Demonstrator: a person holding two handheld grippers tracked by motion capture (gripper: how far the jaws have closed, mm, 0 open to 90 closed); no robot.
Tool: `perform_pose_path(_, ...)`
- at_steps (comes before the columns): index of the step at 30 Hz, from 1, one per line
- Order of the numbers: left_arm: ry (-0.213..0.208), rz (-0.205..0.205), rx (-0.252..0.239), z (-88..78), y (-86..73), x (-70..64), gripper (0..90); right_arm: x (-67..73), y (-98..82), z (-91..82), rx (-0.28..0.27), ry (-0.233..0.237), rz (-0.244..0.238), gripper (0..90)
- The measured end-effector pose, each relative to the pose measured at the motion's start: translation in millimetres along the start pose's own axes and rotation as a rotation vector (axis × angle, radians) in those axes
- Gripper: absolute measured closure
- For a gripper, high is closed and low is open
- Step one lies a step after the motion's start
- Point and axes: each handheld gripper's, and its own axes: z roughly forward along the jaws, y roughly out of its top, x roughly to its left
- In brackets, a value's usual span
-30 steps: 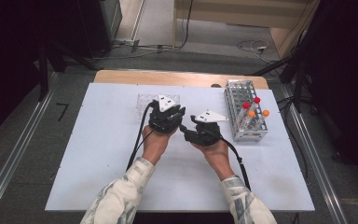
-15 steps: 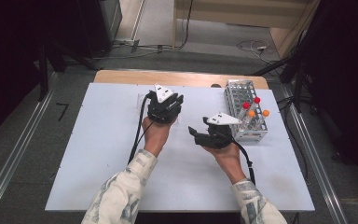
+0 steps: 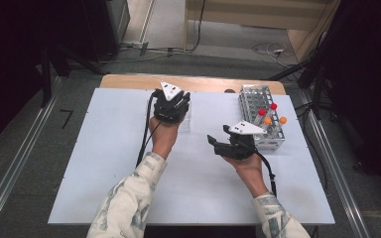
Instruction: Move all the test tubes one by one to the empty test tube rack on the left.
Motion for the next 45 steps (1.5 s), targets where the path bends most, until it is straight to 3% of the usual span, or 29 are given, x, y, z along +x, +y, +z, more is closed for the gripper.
perform_pose_path(8,0.018,0.021,0.038,10.0,-7.1,-0.6,76.7,-2.1,-1.1,-4.5,-0.005,0.001,-0.004,28.4)
perform_pose_path(17,0.034,0.046,0.108,25.7,-28.0,-3.5,76.7,-2.0,-1.9,-4.2,0.001,-0.003,-0.008,28.4)
perform_pose_path(25,0.033,0.039,0.138,34.2,-39.2,-2.1,76.2,-2.6,-3.1,-3.1,0.01,-0.005,-0.008,28.3)
perform_pose_path(28,0.024,0.019,0.131,35.0,-43.0,-0.4,75.1,-3.5,-3.3,-3.6,0.009,-0.006,-0.007,28.1)
perform_pose_path(35,0.024,-0.001,0.112,29.8,-39.8,3.6,53.6,-8.9,-5.8,-7.4,-0.003,-0.018,0.007,28.4)
perform_pose_path(37,0.021,-0.006,0.111,27.8,-38.7,4.1,43.6,-12.5,-7.1,-11.5,-0.003,-0.025,0.016,27.8)
perform_pose_path(38,0.019,-0.005,0.115,26.9,-38.5,4.1,43.6,-12.5,-7.1,-11.5,-0.003,-0.025,0.016,27.8)
perform_pose_path(39,0.018,-0.007,0.119,26.3,-38.6,3.8,36.1,-14.8,-8.1,-15.5,-0.003,-0.033,0.019,26.8)
perform_pose_path(40,0.018,-0.01,0.122,25.7,-38.7,3.5,36.1,-14.8,-8.1,-15.5,-0.003,-0.033,0.019,26.8)
perform_pose_path(45,0.025,-0.037,0.115,20.4,-38.4,4.6,17.8,-22.9,-11.3,-29.3,-0.013,-0.051,0.031,24.3)
